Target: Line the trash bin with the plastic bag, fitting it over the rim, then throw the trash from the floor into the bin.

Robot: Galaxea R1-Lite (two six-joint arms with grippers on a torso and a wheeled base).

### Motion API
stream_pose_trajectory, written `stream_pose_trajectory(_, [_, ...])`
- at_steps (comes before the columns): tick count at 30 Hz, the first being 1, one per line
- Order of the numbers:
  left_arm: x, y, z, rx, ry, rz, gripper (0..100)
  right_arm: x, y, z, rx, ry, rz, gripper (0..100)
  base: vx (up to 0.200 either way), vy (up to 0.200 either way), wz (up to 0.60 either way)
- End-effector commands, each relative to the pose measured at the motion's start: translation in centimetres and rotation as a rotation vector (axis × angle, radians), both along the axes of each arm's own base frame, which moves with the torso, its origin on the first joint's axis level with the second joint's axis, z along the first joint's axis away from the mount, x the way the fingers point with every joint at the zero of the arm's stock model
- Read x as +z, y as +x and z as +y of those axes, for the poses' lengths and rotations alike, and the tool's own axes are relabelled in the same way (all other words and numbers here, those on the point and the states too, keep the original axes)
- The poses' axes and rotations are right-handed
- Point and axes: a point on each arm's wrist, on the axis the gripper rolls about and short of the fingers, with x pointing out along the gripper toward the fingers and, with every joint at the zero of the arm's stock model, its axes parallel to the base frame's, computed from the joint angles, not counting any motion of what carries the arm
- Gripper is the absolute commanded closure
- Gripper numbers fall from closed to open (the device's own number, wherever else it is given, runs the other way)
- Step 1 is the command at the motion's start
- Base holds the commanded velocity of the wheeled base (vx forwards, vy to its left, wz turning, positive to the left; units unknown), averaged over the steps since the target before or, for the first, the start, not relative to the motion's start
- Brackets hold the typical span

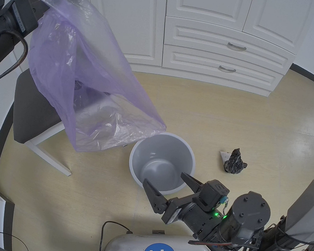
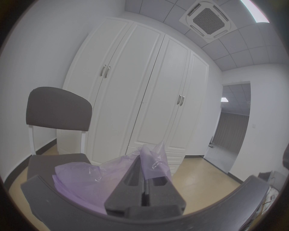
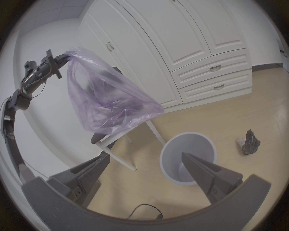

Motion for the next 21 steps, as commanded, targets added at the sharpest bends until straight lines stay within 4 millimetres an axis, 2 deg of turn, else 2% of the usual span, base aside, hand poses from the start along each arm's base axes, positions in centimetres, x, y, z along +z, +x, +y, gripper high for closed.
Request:
stream_pose_trajectory(1, [0.2,-1.4,0.1,-0.05,-0.029,-0.01,100,0.1,0.9,0.7,-0.019,0.045,-0.009,0,0.0,0.0,0.0])
stream_pose_trajectory(5, [0.4,-1.7,-0.3,-0.083,-0.044,-0.008,100,0.9,1.6,0.9,-0.037,0.091,-0.021,0,0.0,0.0,0.0])
stream_pose_trajectory(18, [0.9,-1.9,-0.9,-0.116,-0.056,-0.027,100,1.0,2.2,1.8,-0.045,0.135,-0.018,0,0.0,0.0,0.0])
stream_pose_trajectory(21, [0.9,-2.1,-1.1,-0.136,-0.058,-0.025,100,0.7,3.0,2.2,-0.087,0.135,-0.019,0,0.0,0.0,0.0])
